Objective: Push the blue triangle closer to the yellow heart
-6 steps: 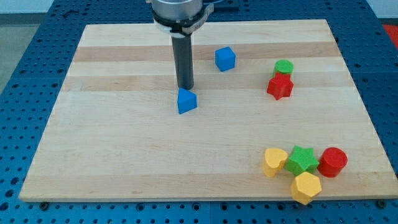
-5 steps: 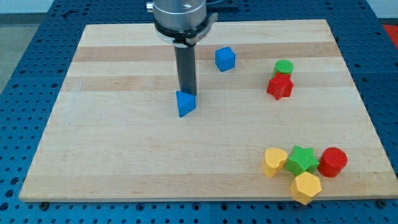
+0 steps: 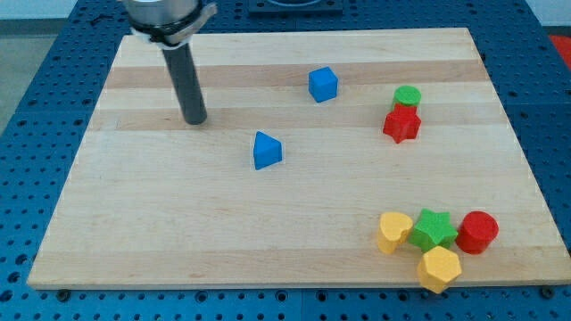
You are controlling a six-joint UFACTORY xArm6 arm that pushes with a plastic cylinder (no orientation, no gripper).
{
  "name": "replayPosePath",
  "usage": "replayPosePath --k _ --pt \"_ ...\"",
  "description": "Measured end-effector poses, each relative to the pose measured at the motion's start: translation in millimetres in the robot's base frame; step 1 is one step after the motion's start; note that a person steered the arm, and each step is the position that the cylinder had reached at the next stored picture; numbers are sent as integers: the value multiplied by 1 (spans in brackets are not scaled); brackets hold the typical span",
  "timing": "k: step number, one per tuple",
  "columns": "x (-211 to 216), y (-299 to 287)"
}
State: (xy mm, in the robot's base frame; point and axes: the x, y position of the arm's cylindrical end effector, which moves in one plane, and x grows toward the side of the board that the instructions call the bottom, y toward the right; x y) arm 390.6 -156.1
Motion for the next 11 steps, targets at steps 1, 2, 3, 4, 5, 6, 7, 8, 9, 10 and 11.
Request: replayPosePath --k 1,2,3,4,5,6,7,8,9,10,11 --pt "20 1" --pt "24 33" --pt "29 79" --pt "54 114" --pt "78 131" --pt "78 132" --pt "77 117" --pt "81 107" --pt "86 120" --pt "94 156" --pt "108 192"
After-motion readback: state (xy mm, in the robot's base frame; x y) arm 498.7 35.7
